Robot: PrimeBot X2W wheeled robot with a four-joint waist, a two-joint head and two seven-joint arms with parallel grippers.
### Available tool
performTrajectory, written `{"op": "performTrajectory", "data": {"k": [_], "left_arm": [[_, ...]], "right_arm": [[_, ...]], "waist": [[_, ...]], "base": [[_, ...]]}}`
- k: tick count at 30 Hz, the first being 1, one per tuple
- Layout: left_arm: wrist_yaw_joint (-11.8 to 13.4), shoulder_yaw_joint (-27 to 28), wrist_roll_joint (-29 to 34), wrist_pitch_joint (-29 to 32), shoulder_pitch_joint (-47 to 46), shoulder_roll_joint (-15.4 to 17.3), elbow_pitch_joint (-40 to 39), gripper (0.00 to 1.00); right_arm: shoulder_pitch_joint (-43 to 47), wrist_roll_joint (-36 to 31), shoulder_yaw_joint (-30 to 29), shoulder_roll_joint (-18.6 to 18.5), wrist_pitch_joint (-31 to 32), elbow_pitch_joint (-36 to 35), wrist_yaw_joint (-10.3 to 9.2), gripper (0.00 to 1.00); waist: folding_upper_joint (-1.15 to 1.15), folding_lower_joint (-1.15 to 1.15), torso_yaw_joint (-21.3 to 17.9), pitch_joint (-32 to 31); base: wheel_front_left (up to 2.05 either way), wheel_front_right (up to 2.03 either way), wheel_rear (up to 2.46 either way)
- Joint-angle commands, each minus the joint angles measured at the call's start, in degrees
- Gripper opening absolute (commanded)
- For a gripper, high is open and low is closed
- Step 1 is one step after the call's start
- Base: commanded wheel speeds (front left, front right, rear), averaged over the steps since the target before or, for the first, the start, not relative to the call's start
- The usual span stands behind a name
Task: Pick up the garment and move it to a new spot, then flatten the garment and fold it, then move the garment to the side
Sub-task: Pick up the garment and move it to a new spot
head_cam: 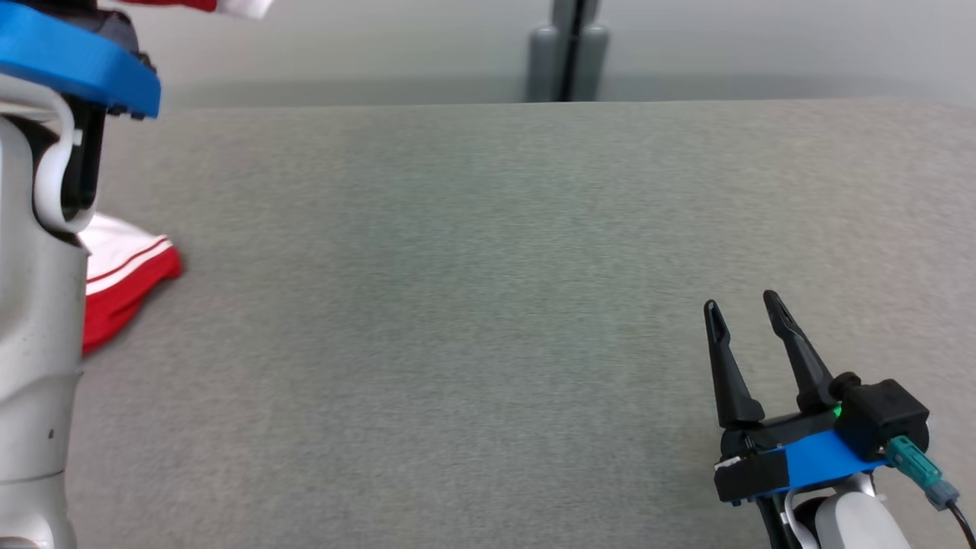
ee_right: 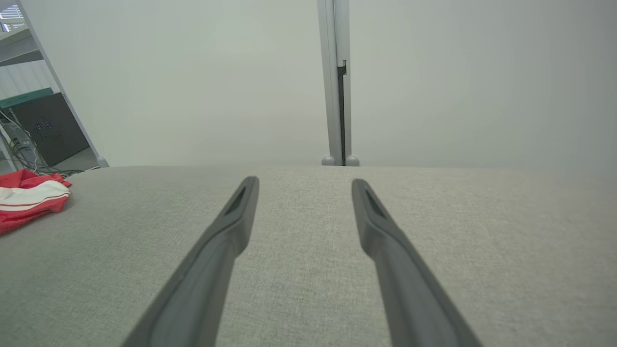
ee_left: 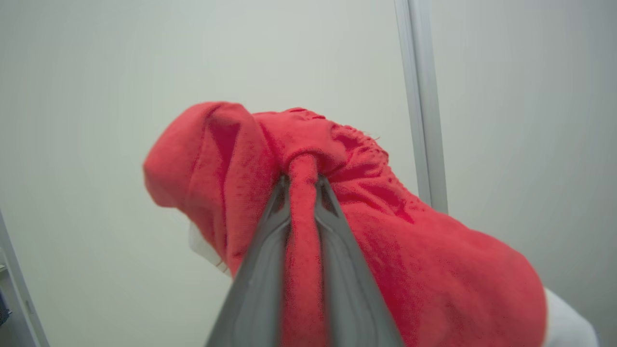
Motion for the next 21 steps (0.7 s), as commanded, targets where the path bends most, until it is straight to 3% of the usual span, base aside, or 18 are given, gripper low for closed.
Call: {"op": "performTrajectory", "data": {"k": [1,10,21], "left_arm": [[-0.1,-0.6,-0.4,0.6,-0.2,-0.4,-2.3,0.00],[0.4,-4.5,-0.9,3.3,2.5,-3.0,-13.2,0.00],[1.0,-11.3,-0.1,0.8,12.9,-7.4,-8.5,0.00]], "right_arm": [[0.1,0.4,0.3,-0.3,-0.4,0.2,0.03,1.00],[-0.3,2.8,2.3,-0.3,-1.2,1.6,0.03,1.00],[-0.6,4.4,3.0,-0.3,-1.3,0.8,0.03,1.00]], "waist": [[0.01,0.01,-2.5,-1.4],[0.01,0.01,-11.4,-0.5],[0.01,0.01,-16.6,0.8]], "base": [[0.00,0.00,0.00],[0.00,0.00,0.00],[0.00,0.00,0.00]]}}
